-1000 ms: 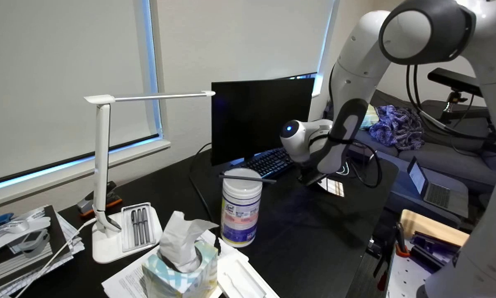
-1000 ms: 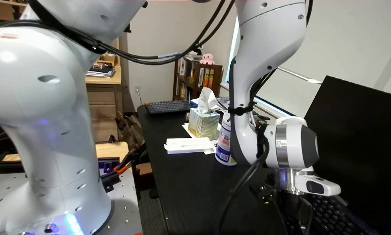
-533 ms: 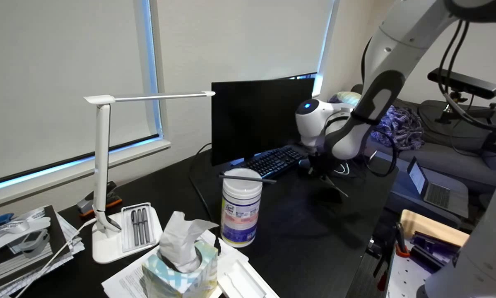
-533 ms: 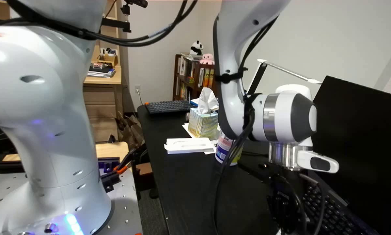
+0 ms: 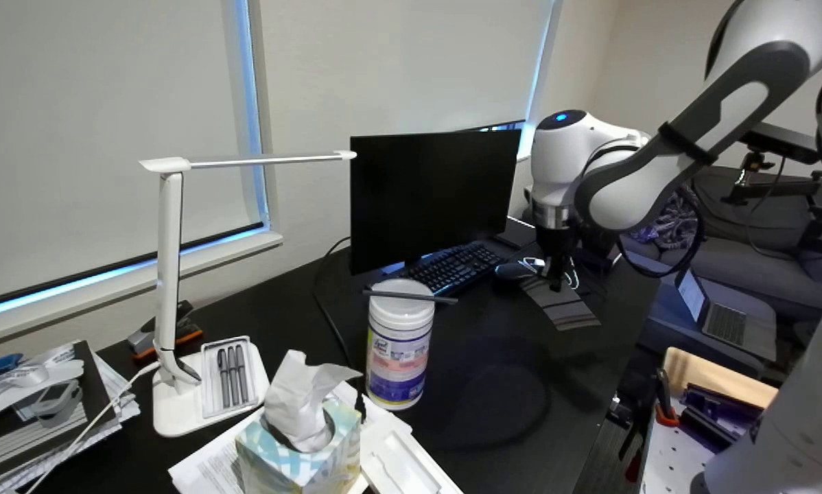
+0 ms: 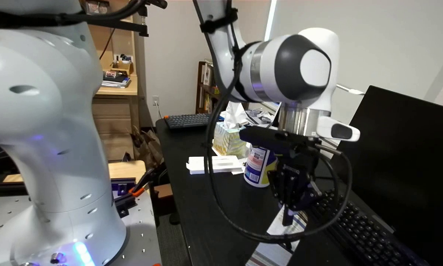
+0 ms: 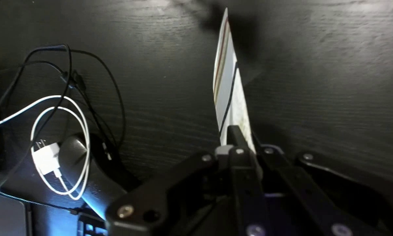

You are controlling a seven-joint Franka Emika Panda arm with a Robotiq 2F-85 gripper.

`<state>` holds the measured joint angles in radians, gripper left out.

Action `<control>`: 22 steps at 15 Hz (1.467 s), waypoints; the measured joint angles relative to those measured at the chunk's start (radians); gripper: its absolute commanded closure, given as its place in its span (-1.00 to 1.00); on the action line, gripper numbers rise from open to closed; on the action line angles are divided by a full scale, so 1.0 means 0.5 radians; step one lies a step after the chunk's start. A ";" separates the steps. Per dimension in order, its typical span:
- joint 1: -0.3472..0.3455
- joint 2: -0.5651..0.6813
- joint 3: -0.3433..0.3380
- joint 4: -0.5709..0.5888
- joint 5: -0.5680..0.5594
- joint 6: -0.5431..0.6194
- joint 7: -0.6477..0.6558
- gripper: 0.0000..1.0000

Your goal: Move the striped paper from the right side of the desk to the left side of the desk

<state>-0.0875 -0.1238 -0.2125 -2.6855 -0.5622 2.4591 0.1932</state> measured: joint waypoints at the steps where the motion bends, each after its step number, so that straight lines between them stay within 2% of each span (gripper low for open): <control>1: 0.043 -0.106 -0.001 -0.040 0.113 -0.071 -0.147 0.99; 3: 0.137 -0.284 -0.012 -0.044 0.366 -0.273 -0.405 0.97; 5: 0.132 -0.394 0.018 -0.016 0.481 -0.388 -0.531 0.97; 10: 0.096 -0.407 0.045 -0.015 0.490 -0.389 -0.548 0.99; 13: 0.105 -0.366 0.052 0.027 0.513 -0.280 -0.638 0.99; 17: 0.183 -0.317 0.192 0.132 0.519 -0.192 -0.813 0.99; 22: 0.370 -0.296 0.424 0.153 0.518 -0.175 -0.920 0.99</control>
<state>0.0974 -0.2719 -0.0007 -2.6090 -0.3034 2.3714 -0.2666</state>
